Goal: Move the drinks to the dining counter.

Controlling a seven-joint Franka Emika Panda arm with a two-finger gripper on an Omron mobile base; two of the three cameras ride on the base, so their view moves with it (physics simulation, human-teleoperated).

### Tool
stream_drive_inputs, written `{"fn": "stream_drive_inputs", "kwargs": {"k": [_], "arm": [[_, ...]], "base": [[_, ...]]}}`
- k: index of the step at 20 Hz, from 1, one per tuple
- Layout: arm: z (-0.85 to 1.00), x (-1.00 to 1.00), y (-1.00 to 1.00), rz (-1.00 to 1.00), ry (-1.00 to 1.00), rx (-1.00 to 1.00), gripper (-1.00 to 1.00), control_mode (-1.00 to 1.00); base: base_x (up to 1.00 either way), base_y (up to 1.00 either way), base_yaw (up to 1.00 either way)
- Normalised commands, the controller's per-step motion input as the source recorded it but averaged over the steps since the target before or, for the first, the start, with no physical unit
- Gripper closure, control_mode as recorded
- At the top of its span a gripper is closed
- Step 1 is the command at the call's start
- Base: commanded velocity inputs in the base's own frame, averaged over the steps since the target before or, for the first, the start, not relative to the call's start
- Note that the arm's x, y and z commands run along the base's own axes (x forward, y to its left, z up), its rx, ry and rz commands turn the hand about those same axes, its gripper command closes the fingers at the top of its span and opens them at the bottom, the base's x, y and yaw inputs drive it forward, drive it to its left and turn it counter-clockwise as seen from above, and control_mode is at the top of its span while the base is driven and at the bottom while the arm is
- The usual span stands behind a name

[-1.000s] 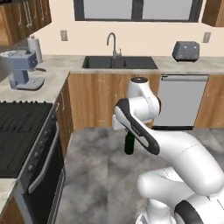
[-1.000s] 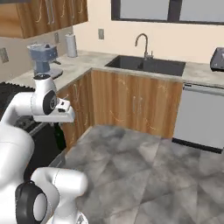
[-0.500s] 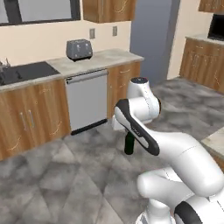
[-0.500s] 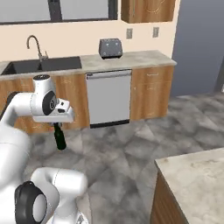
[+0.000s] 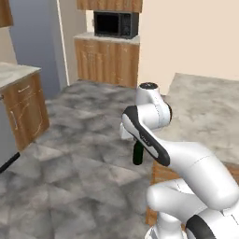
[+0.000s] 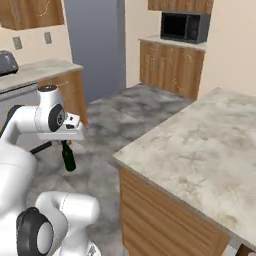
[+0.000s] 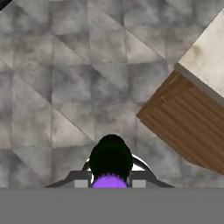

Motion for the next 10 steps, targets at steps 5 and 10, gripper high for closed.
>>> {"fn": "stream_drive_inputs", "kwargs": {"k": [5,10], "arm": [[0.0,0.0,0.0,0.0,0.0,0.0,1.0,1.0],[0.0,0.0,0.0,0.0,0.0,0.0,1.0,1.0]], "base": [[0.0,0.0,-0.92],[0.0,0.0,-0.9]]}}
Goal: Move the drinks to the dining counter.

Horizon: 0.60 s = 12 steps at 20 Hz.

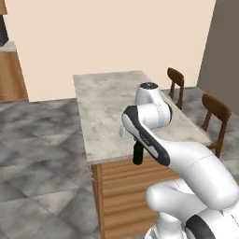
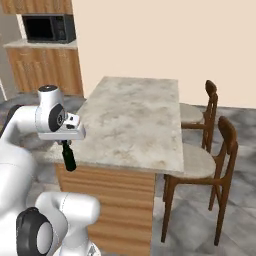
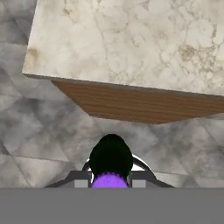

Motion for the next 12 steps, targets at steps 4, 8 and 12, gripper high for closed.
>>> {"fn": "stream_drive_inputs", "kwargs": {"k": [4,8,12], "arm": [[0.0,0.0,0.0,0.0,0.0,0.0,1.0,1.0],[0.0,0.0,0.0,0.0,0.0,0.0,1.0,1.0],[0.0,0.0,0.0,0.0,0.0,0.0,1.0,1.0]], "base": [[0.09,0.0,-0.75],[0.41,-0.06,-0.26],[0.65,-0.01,-0.02]]}}
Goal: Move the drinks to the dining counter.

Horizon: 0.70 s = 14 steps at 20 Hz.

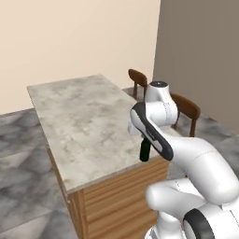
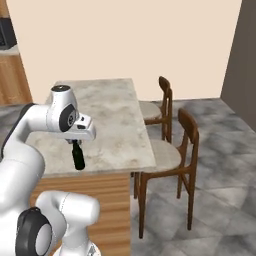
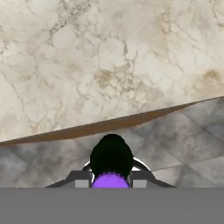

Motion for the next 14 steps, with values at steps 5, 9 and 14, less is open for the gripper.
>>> {"fn": "stream_drive_inputs", "kwargs": {"k": [5,9,14], "arm": [[0.0,0.0,0.0,0.0,0.0,0.0,1.0,1.0],[0.0,0.0,0.0,0.0,0.0,0.0,1.0,1.0],[0.0,0.0,0.0,0.0,0.0,0.0,1.0,1.0]], "base": [[0.4,-0.11,0.13],[0.08,-0.28,0.27],[0.4,-0.32,0.22]]}}
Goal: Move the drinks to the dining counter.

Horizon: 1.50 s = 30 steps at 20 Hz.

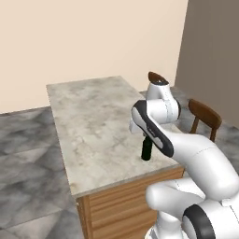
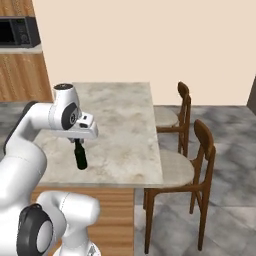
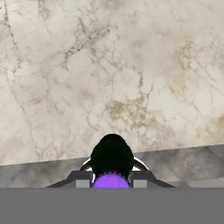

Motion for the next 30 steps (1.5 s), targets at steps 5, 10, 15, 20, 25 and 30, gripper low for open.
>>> {"fn": "stream_drive_inputs", "kwargs": {"k": [5,10,15,20,25,30], "arm": [[0.0,0.0,0.0,0.0,0.0,0.0,1.0,1.0],[0.0,0.0,0.0,0.0,0.0,0.0,1.0,1.0],[0.0,0.0,0.0,0.0,0.0,0.0,1.0,1.0],[-0.07,0.3,-0.12,0.03,0.0,0.01,1.0,-1.0],[-0.16,0.69,-0.31,0.02,0.0,0.01,1.0,-1.0],[-0.11,0.61,-0.28,0.0,0.0,0.0,1.0,-1.0]], "base": [[0.45,-0.28,0.13],[0.47,-0.22,0.12],[0.56,-0.25,0.11],[0.38,-0.15,0.06],[0.0,0.0,0.0],[0.0,0.0,0.0]]}}
